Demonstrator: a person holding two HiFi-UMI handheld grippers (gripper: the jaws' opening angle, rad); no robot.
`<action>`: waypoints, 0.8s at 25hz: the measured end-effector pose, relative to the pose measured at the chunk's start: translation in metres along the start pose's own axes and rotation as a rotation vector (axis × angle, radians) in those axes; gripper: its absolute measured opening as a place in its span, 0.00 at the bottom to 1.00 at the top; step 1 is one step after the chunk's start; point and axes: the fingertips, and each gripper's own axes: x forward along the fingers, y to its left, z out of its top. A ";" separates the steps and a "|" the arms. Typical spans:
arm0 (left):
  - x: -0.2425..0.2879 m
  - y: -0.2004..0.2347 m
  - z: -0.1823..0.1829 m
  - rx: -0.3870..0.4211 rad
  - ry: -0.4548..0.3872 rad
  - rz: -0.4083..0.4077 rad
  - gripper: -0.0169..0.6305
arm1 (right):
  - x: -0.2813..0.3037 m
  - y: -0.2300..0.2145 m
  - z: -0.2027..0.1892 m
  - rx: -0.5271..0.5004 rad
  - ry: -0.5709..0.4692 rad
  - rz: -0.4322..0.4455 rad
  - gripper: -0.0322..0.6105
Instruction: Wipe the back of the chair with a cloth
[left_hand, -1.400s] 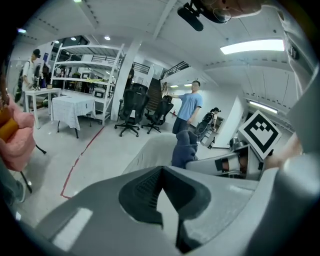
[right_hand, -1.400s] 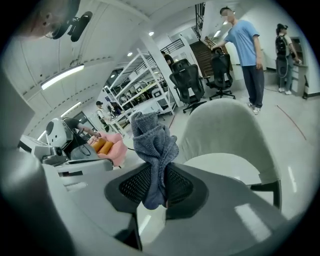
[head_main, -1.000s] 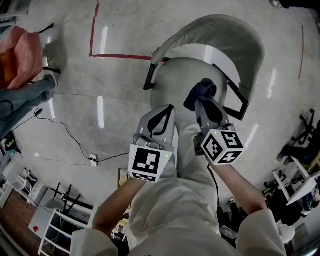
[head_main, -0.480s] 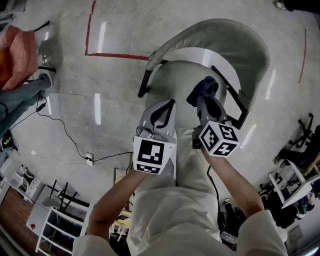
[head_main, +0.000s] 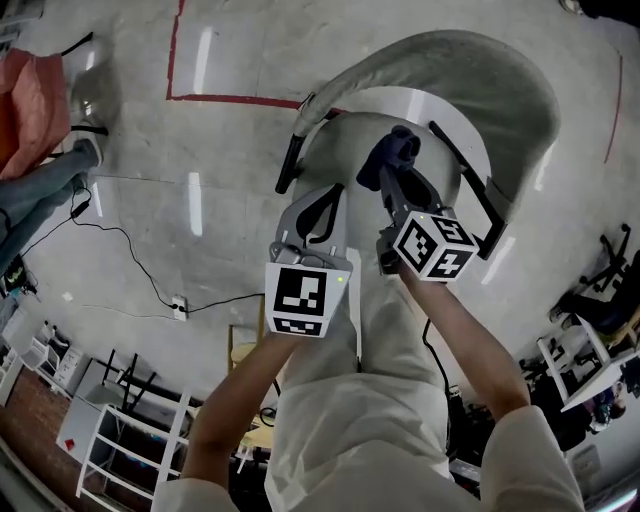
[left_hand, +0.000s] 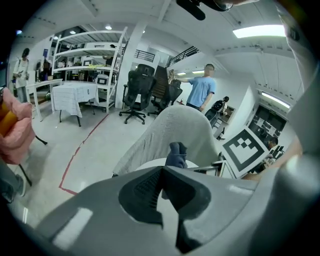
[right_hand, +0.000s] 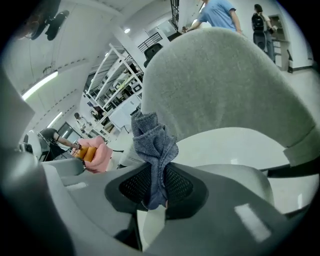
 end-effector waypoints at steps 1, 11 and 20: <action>0.000 0.002 -0.001 0.007 0.008 0.002 0.03 | 0.007 0.001 -0.003 0.012 0.010 0.003 0.20; 0.001 0.029 -0.011 0.062 0.061 0.033 0.03 | 0.069 0.012 -0.023 0.134 0.062 0.037 0.20; 0.009 0.035 -0.018 0.029 0.064 0.057 0.03 | 0.105 0.001 -0.030 0.233 0.080 0.006 0.20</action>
